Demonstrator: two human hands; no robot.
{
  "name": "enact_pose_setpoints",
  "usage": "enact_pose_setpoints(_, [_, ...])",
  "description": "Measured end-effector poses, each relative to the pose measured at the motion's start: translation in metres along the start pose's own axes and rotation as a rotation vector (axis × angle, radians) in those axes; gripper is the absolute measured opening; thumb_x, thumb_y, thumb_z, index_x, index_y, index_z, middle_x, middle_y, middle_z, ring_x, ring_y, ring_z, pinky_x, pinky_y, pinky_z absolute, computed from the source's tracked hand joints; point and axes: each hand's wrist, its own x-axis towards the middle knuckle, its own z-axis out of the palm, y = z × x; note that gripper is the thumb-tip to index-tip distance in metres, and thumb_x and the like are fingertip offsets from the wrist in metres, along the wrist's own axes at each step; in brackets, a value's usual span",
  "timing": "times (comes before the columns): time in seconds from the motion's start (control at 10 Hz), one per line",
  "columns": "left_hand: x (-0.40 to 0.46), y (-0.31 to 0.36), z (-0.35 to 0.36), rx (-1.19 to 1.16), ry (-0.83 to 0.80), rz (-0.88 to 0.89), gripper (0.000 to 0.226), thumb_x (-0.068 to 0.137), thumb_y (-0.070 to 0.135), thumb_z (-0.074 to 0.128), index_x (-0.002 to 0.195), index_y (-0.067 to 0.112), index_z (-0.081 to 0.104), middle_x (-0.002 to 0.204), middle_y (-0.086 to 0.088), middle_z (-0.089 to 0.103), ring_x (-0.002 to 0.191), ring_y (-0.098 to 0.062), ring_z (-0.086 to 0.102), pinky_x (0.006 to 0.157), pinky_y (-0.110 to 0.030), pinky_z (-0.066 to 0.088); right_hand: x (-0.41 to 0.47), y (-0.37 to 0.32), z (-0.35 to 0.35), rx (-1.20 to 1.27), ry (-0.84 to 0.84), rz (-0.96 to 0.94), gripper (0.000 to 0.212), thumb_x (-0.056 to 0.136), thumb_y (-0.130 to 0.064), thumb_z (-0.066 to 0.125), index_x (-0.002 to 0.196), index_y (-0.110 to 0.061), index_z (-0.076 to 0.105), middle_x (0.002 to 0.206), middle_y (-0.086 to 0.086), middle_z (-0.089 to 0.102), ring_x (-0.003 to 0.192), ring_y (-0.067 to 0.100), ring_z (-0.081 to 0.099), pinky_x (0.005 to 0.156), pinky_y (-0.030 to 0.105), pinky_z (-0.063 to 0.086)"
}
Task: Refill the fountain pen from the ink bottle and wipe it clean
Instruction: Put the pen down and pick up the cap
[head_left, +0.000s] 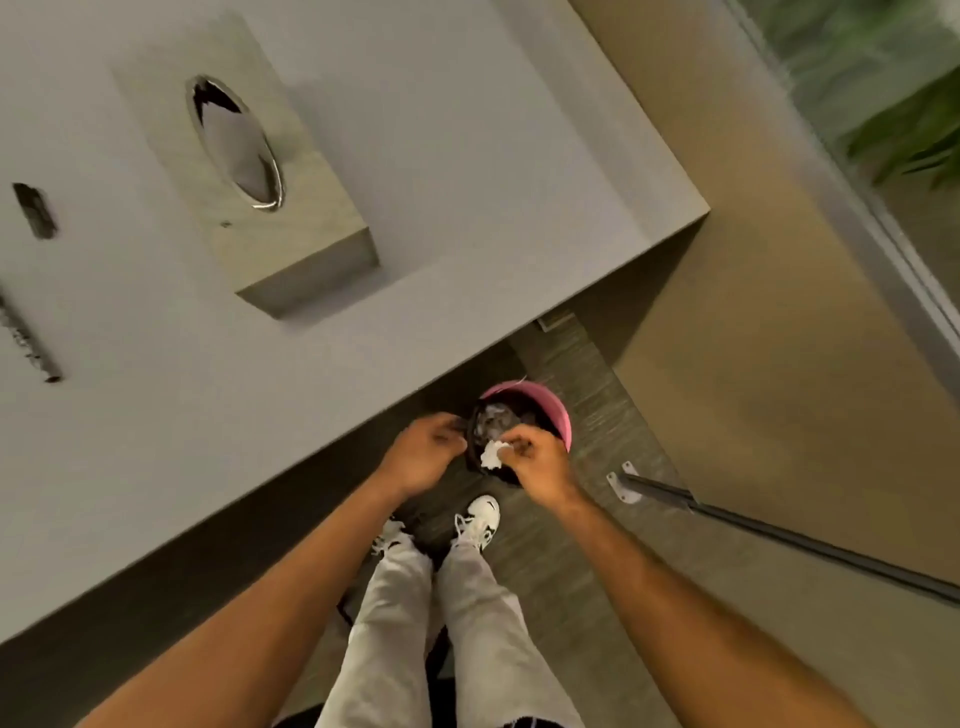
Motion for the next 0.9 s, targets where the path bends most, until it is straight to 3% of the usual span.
enact_pose_setpoints(0.1, [0.039, -0.032, 0.014, -0.027, 0.004, -0.085, 0.037, 0.091, 0.011, 0.063, 0.127, 0.007, 0.059, 0.12, -0.011, 0.068, 0.11, -0.022, 0.065, 0.104, -0.038, 0.046, 0.027, 0.03, 0.02, -0.018, 0.008, 0.093, 0.01, 0.085, -0.01, 0.071, 0.094, -0.008, 0.075, 0.082, 0.003, 0.071, 0.079, 0.016, 0.065, 0.081, 0.038, 0.054])
enact_pose_setpoints(0.3, [0.142, -0.123, 0.044, -0.014, 0.047, -0.162, 0.032, 0.086, 0.008, 0.067, 0.117, 0.001, 0.064, 0.11, -0.014, 0.071, 0.106, -0.029, 0.067, 0.097, -0.044, 0.051, 0.108, 0.126, 0.068, -0.119, -0.016, 0.289, 0.02, 0.084, -0.025, 0.069, 0.098, -0.013, 0.077, 0.099, 0.013, 0.077, 0.097, 0.03, 0.071, 0.088, 0.043, 0.056])
enact_pose_setpoints(0.4, [0.188, -0.156, 0.053, -0.01, 0.053, -0.19, 0.036, 0.088, 0.006, 0.067, 0.122, -0.002, 0.06, 0.117, -0.018, 0.068, 0.109, -0.029, 0.066, 0.097, -0.04, 0.049, 0.153, 0.174, 0.086, -0.181, 0.008, 0.353, 0.022, 0.083, -0.03, 0.066, 0.097, -0.016, 0.076, 0.102, 0.016, 0.075, 0.102, 0.035, 0.068, 0.089, 0.043, 0.055])
enact_pose_setpoints(0.6, [0.239, -0.171, 0.064, 0.028, 0.001, -0.173, 0.045, 0.094, 0.013, 0.061, 0.135, -0.002, 0.051, 0.132, -0.016, 0.06, 0.123, -0.028, 0.057, 0.106, -0.038, 0.043, 0.196, 0.205, 0.091, -0.238, 0.026, 0.359, 0.022, 0.092, -0.031, 0.061, 0.103, -0.017, 0.073, 0.115, 0.019, 0.07, 0.109, 0.038, 0.062, 0.089, 0.039, 0.051])
enact_pose_setpoints(0.8, [0.225, -0.154, 0.07, 0.057, 0.024, -0.094, 0.039, 0.092, 0.014, 0.063, 0.129, 0.005, 0.057, 0.124, -0.004, 0.063, 0.113, -0.016, 0.06, 0.097, -0.029, 0.045, 0.193, 0.198, 0.084, -0.209, -0.018, 0.351, 0.041, 0.093, -0.032, 0.062, 0.13, -0.017, 0.056, 0.124, 0.017, 0.066, 0.117, 0.036, 0.062, 0.094, 0.042, 0.052])
enact_pose_setpoints(0.9, [0.206, -0.137, 0.072, 0.066, 0.021, -0.029, 0.038, 0.091, 0.014, 0.064, 0.128, 0.007, 0.059, 0.118, 0.003, 0.061, 0.112, -0.013, 0.058, 0.095, -0.027, 0.045, 0.177, 0.184, 0.075, -0.199, -0.035, 0.296, 0.041, 0.093, -0.032, 0.062, 0.13, -0.015, 0.055, 0.122, 0.016, 0.068, 0.116, 0.034, 0.063, 0.093, 0.042, 0.054])
